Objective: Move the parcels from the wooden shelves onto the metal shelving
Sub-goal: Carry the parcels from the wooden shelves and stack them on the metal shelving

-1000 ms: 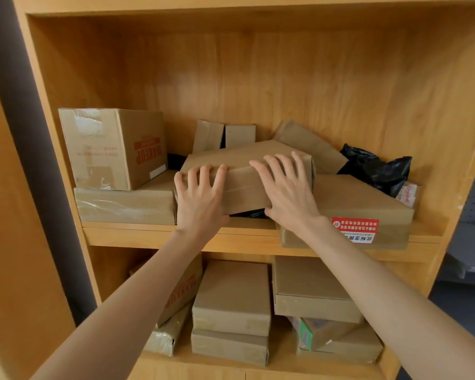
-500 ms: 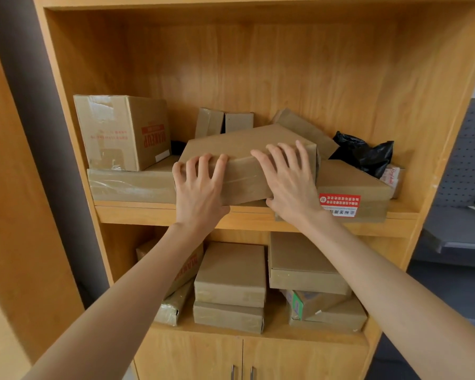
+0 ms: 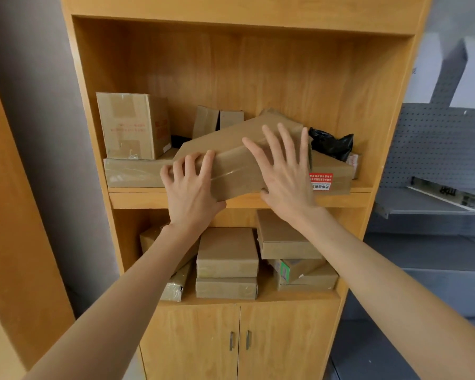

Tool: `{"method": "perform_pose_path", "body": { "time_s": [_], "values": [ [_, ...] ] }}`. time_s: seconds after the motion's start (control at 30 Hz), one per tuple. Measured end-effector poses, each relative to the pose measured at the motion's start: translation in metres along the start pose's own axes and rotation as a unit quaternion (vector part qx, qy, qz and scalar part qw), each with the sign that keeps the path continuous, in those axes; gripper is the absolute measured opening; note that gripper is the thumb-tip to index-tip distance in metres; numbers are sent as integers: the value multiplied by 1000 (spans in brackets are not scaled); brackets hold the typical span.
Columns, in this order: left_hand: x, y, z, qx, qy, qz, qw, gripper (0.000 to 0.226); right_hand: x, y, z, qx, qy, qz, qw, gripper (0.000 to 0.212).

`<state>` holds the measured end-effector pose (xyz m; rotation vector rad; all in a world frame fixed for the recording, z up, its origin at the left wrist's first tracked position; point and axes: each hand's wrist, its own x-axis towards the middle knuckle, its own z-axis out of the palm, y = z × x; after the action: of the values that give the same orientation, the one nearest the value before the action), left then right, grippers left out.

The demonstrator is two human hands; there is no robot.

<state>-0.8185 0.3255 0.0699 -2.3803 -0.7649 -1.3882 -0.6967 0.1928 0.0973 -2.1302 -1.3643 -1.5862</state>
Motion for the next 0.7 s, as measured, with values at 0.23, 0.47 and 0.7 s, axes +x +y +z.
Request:
{"method": "perform_pose_path", "body": {
  "time_s": [0.23,0.47,0.7],
  "values": [
    [-1,-10,-47,-227,-36,-192,954,102,-8,-14,-32,208,117,204,949,94],
    [0,-12,-83,-535,-87,-393,743,90,-19,-33,-47,570,-150,487,645,98],
    [-19,7,-99,-673,-199,-496,512,70,-33,-38,-67,722,-255,524,373,67]
  ]
}}
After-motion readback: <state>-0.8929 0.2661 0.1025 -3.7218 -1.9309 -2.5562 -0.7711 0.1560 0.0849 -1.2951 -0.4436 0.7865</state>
